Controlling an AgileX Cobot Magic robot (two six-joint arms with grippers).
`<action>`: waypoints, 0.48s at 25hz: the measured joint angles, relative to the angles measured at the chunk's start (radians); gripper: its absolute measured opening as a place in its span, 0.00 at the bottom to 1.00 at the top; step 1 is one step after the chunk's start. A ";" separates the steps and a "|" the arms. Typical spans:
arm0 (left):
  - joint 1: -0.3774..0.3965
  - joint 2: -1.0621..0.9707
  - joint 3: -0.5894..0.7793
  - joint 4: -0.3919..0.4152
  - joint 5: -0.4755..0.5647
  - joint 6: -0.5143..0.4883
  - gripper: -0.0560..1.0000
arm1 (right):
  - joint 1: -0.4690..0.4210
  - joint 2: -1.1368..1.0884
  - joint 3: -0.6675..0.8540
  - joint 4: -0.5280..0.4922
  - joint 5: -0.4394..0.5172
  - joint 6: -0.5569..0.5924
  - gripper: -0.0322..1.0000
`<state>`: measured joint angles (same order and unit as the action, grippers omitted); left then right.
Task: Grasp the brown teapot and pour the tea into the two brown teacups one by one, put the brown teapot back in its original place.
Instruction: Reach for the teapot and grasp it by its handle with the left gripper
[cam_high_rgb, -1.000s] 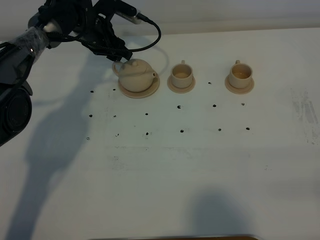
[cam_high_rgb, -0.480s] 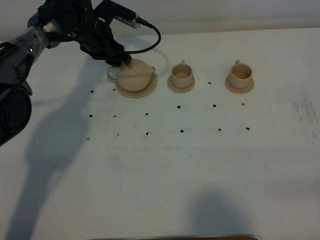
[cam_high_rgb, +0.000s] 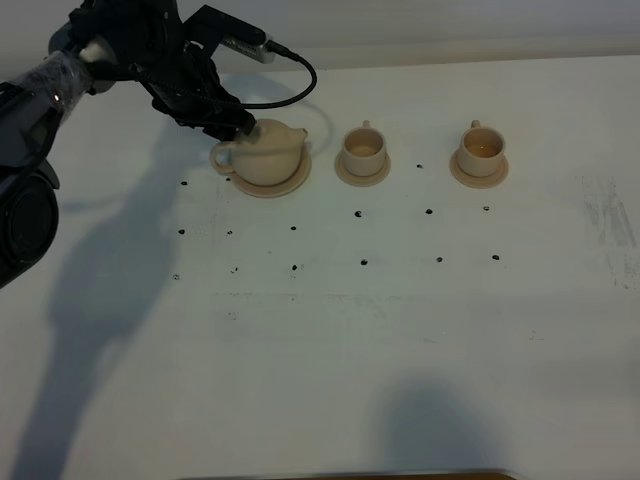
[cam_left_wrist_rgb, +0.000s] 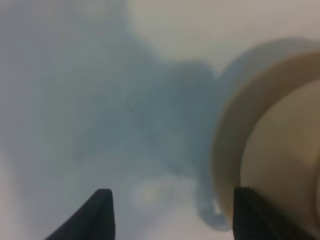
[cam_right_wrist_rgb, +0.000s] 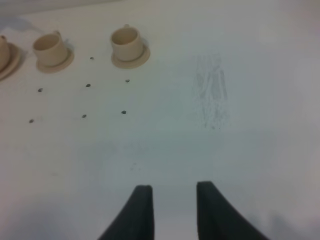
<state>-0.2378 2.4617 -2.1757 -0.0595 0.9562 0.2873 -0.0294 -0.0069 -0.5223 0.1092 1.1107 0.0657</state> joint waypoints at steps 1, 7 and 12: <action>0.000 -0.001 0.000 0.001 0.011 0.000 0.53 | 0.000 0.000 0.000 0.000 0.000 0.000 0.25; 0.000 -0.007 0.000 0.000 0.036 0.000 0.53 | 0.000 0.000 0.000 0.000 0.000 0.000 0.25; 0.000 -0.007 0.000 0.000 0.067 0.000 0.53 | 0.000 0.000 0.000 0.000 0.000 0.000 0.25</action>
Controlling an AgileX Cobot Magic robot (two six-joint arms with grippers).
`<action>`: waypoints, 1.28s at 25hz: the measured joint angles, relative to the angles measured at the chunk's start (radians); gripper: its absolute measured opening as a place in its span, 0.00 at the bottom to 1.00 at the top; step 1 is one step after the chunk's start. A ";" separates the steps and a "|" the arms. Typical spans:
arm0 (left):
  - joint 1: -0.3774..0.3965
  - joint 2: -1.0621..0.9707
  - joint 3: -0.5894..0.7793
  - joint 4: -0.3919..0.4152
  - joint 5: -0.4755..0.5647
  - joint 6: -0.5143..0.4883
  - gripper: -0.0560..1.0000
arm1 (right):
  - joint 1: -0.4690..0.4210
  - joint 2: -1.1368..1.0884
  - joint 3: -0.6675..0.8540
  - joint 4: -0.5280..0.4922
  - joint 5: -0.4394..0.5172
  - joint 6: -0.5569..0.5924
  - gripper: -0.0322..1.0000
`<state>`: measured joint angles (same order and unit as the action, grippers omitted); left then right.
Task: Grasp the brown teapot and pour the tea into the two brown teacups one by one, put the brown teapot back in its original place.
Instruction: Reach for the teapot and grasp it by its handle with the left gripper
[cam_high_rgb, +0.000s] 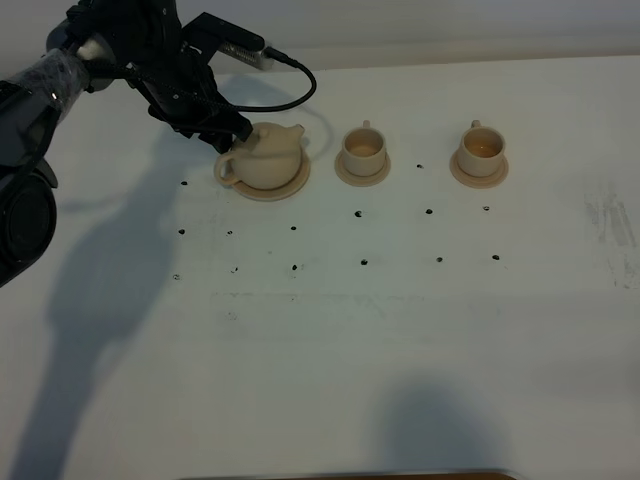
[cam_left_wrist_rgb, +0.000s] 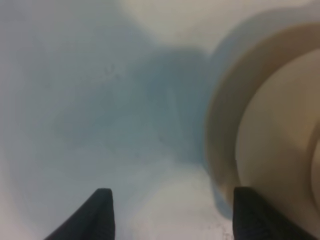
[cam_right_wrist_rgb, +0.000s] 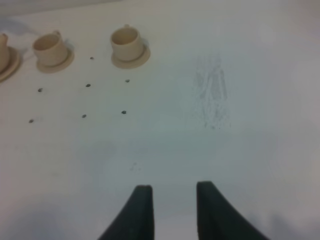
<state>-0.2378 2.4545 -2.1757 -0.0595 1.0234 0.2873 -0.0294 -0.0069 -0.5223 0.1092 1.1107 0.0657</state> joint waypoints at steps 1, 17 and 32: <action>0.000 0.000 0.000 0.001 0.008 0.000 0.53 | 0.000 0.000 0.000 0.000 0.000 0.000 0.25; 0.001 0.000 0.000 -0.007 0.105 0.000 0.52 | 0.000 0.000 0.001 0.000 0.000 0.000 0.25; 0.003 0.000 0.000 -0.008 0.167 0.000 0.52 | 0.000 0.000 0.001 0.000 0.000 0.000 0.25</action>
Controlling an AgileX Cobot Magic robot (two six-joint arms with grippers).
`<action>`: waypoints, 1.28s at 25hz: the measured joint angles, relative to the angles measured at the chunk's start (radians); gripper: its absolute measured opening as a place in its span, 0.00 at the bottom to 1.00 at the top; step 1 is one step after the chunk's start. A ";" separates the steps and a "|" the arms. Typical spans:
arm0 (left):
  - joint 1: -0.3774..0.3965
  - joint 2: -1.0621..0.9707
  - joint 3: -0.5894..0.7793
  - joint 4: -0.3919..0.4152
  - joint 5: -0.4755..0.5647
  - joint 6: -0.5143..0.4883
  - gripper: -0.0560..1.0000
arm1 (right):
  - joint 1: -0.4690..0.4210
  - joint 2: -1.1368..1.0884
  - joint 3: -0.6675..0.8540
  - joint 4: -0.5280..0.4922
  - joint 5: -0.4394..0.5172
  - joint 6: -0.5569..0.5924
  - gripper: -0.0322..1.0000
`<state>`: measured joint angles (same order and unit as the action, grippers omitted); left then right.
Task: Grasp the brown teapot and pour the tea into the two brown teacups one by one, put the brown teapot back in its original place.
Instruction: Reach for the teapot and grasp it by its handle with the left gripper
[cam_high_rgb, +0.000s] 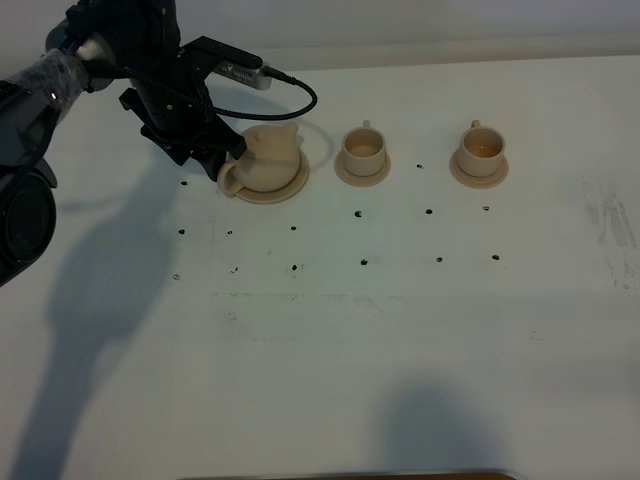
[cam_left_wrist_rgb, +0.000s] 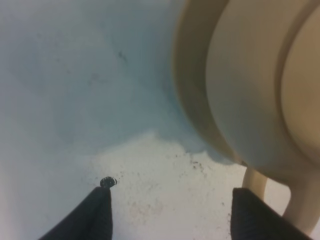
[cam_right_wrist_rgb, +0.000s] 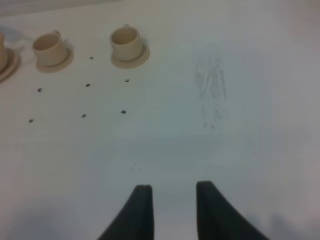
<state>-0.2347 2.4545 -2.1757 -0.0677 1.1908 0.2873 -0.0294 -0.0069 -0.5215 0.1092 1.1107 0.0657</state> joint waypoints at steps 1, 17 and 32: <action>0.000 0.000 0.000 -0.004 0.000 0.000 0.52 | 0.000 0.000 0.000 0.000 0.000 0.000 0.25; 0.007 0.000 0.000 -0.069 0.000 0.028 0.52 | 0.000 0.000 0.000 0.000 0.000 0.000 0.25; 0.007 0.000 0.000 -0.100 0.001 0.079 0.52 | 0.000 0.000 0.000 0.000 0.000 0.000 0.25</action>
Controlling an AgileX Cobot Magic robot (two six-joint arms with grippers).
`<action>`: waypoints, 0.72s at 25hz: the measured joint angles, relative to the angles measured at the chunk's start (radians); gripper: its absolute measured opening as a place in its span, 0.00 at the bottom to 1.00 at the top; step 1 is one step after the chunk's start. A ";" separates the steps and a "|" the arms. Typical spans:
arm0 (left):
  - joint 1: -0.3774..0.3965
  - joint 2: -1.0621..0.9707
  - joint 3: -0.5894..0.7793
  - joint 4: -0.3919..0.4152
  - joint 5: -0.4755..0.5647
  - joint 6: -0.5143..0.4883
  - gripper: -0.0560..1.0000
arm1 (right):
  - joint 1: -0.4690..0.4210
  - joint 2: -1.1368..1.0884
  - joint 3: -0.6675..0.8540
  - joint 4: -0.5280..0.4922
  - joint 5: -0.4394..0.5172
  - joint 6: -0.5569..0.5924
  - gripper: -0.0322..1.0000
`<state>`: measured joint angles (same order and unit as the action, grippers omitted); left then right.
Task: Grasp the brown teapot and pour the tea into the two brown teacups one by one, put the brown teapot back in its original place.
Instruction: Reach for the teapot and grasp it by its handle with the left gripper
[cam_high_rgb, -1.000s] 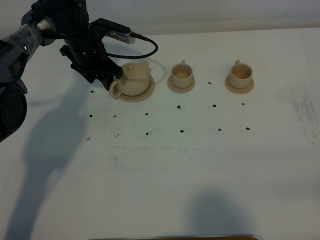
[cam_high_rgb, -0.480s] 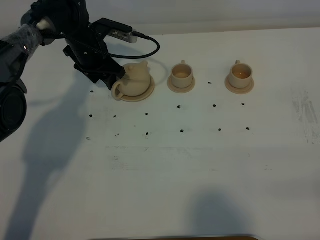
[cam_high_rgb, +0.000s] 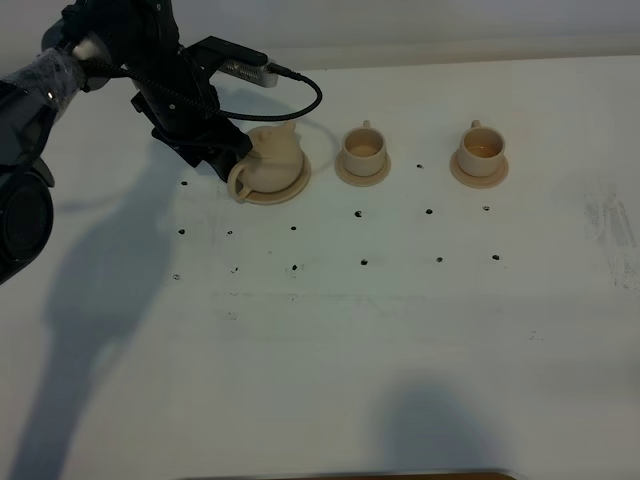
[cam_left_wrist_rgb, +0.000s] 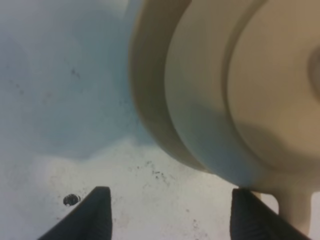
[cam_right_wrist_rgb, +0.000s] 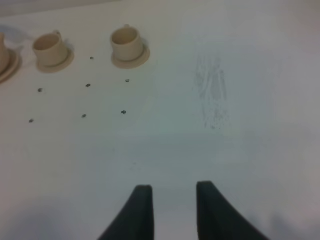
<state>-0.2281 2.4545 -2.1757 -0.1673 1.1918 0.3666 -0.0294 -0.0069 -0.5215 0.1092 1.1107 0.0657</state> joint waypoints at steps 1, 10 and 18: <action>0.000 0.000 0.000 0.002 0.000 0.000 0.52 | 0.000 0.000 0.000 0.000 0.000 0.000 0.25; 0.001 -0.051 0.001 0.009 0.000 0.002 0.52 | 0.000 0.000 0.000 0.000 0.000 0.000 0.25; -0.022 -0.186 0.001 -0.056 0.001 -0.001 0.52 | 0.000 0.000 0.000 0.000 -0.001 0.000 0.25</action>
<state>-0.2506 2.2684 -2.1748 -0.2235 1.1930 0.3656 -0.0294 -0.0069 -0.5212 0.1092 1.1098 0.0657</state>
